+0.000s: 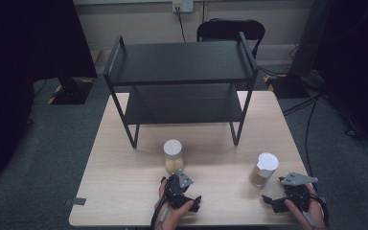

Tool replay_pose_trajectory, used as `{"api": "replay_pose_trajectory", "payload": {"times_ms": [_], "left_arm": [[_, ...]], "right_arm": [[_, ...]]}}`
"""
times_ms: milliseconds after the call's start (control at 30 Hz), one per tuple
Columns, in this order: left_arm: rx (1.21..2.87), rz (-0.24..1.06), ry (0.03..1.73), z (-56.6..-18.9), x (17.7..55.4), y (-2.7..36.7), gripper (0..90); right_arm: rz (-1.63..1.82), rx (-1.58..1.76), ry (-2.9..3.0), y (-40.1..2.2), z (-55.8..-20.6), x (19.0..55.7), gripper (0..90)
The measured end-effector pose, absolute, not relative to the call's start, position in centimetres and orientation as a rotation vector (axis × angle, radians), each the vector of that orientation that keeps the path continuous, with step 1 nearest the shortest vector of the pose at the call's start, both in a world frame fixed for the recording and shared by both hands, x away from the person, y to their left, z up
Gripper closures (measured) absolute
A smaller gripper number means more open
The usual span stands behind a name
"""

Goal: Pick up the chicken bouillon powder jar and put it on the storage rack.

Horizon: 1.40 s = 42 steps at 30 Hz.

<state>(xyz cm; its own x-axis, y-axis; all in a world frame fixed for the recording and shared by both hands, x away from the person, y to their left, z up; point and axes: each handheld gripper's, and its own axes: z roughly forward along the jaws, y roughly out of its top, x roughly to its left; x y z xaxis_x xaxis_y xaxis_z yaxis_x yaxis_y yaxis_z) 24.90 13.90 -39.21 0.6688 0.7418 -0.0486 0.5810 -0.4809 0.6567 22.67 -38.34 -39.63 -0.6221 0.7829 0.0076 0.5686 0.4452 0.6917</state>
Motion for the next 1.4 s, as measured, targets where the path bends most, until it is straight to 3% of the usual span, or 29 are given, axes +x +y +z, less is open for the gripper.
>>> {"api": "replay_pose_trajectory", "payload": {"times_ms": [767,1100,1400], "left_arm": [[2.077,0.392,1.183,-36.4,26.1,17.4,2.4],[2.020,0.454,1.168,-34.7,27.5,17.6,2.5],[1.934,0.434,1.200,-35.5,29.1,18.3,8.2]], "right_arm": [[0.964,1.156,2.387,-38.3,-39.6,22.7,0.0],[0.964,1.156,2.387,-38.3,-39.6,22.7,0.0],[0.964,1.156,2.387,-38.3,-39.6,22.7,0.0]]}}
